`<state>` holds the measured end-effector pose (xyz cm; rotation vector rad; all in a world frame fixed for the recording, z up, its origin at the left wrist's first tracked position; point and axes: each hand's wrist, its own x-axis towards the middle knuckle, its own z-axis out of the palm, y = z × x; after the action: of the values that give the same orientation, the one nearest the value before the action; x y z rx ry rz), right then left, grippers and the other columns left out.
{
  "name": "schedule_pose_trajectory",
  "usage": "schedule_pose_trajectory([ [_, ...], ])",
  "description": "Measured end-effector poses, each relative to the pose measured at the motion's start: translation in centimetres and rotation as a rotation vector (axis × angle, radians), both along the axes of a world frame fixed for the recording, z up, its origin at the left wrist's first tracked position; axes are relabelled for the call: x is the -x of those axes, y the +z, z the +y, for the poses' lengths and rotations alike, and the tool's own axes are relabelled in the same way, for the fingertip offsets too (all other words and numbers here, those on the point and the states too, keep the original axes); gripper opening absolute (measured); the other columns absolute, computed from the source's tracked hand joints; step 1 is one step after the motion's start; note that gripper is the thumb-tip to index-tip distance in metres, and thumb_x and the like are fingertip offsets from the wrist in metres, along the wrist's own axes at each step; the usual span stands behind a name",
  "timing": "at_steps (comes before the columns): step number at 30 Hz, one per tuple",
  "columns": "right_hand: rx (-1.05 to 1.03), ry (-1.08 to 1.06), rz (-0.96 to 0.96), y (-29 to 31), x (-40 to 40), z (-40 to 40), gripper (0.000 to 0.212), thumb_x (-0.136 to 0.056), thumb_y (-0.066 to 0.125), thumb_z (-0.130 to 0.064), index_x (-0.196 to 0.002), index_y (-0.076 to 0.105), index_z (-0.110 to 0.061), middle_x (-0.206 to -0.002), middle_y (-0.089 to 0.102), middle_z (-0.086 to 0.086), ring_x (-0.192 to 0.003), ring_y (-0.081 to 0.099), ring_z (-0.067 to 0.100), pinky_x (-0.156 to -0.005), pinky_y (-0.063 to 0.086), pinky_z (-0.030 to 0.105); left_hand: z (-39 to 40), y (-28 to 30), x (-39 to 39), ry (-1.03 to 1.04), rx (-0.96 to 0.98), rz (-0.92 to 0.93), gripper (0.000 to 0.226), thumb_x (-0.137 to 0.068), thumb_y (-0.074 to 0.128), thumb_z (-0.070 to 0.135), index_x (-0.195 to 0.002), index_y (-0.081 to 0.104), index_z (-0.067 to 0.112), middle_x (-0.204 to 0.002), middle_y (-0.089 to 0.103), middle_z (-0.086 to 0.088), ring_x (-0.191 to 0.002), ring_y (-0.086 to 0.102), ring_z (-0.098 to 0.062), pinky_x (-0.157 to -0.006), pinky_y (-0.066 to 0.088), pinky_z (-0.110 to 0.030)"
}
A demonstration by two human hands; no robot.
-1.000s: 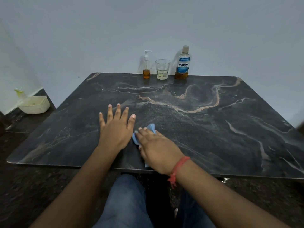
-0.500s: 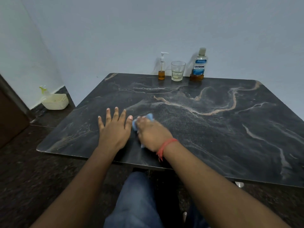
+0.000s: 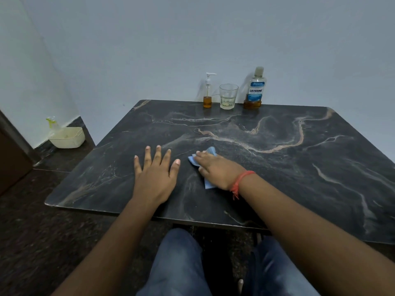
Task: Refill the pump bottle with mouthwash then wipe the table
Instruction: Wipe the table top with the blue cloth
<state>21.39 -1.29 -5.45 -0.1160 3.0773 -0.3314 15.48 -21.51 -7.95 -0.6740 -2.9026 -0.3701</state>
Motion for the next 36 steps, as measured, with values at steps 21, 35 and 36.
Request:
schedule_pose_trajectory([
  [21, -0.113, -0.448, 0.122, -1.0, -19.4, 10.2, 0.055, -0.103, 0.031, -0.029, -0.154, 0.019, -0.015, -0.163, 0.015, 0.003, -0.150, 0.011, 0.017, -0.121, 0.011, 0.037, 17.1, 0.2, -9.2, -0.435, 0.057, 0.052, 0.078, -0.095, -0.006, 0.065, -0.161, 0.014, 0.030, -0.171, 0.004, 0.001, -0.156, -0.015, -0.023, -0.122, -0.013, -0.055],
  [35, -0.077, -0.698, 0.091, 0.2, -26.6, 18.8, 0.053, -0.103, 0.034, -0.025, -0.154, 0.022, -0.017, -0.162, 0.018, 0.004, -0.149, 0.015, 0.017, -0.121, 0.011, 0.032, 22.7, 1.3, -13.3, -0.596, 0.078, 0.094, 0.077, -0.096, -0.005, 0.065, -0.161, 0.012, 0.029, -0.171, 0.005, -0.002, -0.156, -0.014, -0.026, -0.123, -0.008, -0.058],
  [36, -0.122, -0.731, 0.108, -0.1, -27.0, 18.9, 0.053, -0.103, 0.032, -0.025, -0.154, 0.022, -0.016, -0.162, 0.018, 0.005, -0.149, 0.015, 0.018, -0.121, 0.012, 0.034, 23.0, 1.2, -13.5, -0.600, 0.083, 0.090, 0.076, -0.096, -0.004, 0.065, -0.161, 0.011, 0.029, -0.171, 0.003, -0.002, -0.156, -0.014, -0.026, -0.123, -0.009, -0.058],
])
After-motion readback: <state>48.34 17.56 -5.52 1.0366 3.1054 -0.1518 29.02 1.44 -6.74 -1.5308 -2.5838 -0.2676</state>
